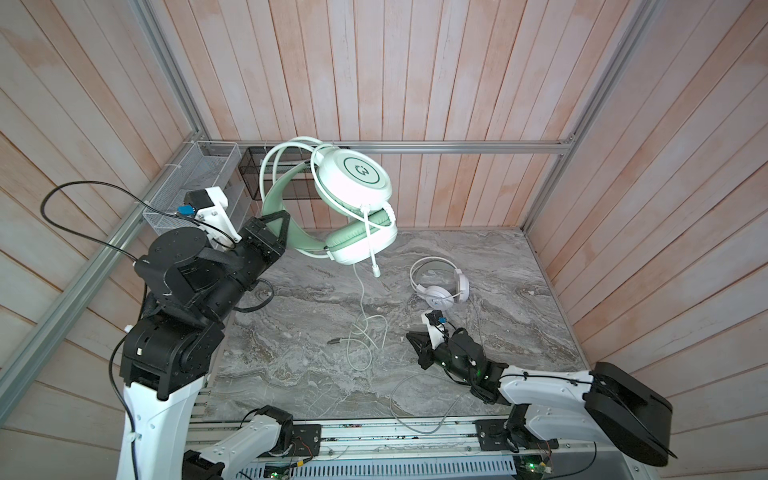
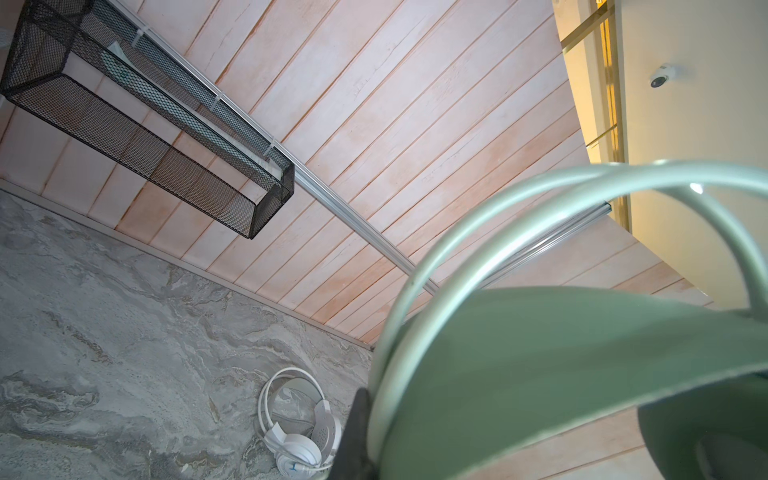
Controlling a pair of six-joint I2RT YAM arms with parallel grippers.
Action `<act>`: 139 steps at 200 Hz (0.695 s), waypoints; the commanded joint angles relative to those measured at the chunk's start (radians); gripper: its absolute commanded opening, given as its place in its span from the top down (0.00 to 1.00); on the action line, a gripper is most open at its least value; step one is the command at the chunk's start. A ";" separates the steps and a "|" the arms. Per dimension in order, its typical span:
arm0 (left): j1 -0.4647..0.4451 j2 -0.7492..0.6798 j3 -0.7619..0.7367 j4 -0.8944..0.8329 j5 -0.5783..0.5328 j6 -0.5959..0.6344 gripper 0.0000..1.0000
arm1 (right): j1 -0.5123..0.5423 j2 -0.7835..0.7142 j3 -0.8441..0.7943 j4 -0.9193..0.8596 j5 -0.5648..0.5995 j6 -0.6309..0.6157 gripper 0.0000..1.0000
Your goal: Wrap the headphones
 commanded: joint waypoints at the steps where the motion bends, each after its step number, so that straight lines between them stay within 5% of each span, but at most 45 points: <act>1: 0.005 -0.010 -0.003 0.059 -0.001 -0.032 1.00 | 0.009 -0.091 0.063 -0.062 -0.037 -0.053 0.65; 9: 0.005 -0.013 -0.017 0.066 0.002 -0.037 1.00 | 0.009 -0.093 0.101 -0.052 -0.075 -0.078 0.49; 24: 0.005 -0.018 -0.035 0.074 0.009 -0.046 1.00 | 0.010 -0.046 0.181 -0.026 -0.134 -0.114 0.42; 73: 0.005 -0.028 -0.049 0.064 0.011 -0.064 1.00 | 0.011 0.260 0.350 0.220 -0.182 -0.098 0.32; 139: 0.005 -0.045 -0.103 0.062 0.001 -0.085 1.00 | 0.012 0.557 0.468 0.354 -0.200 -0.057 0.35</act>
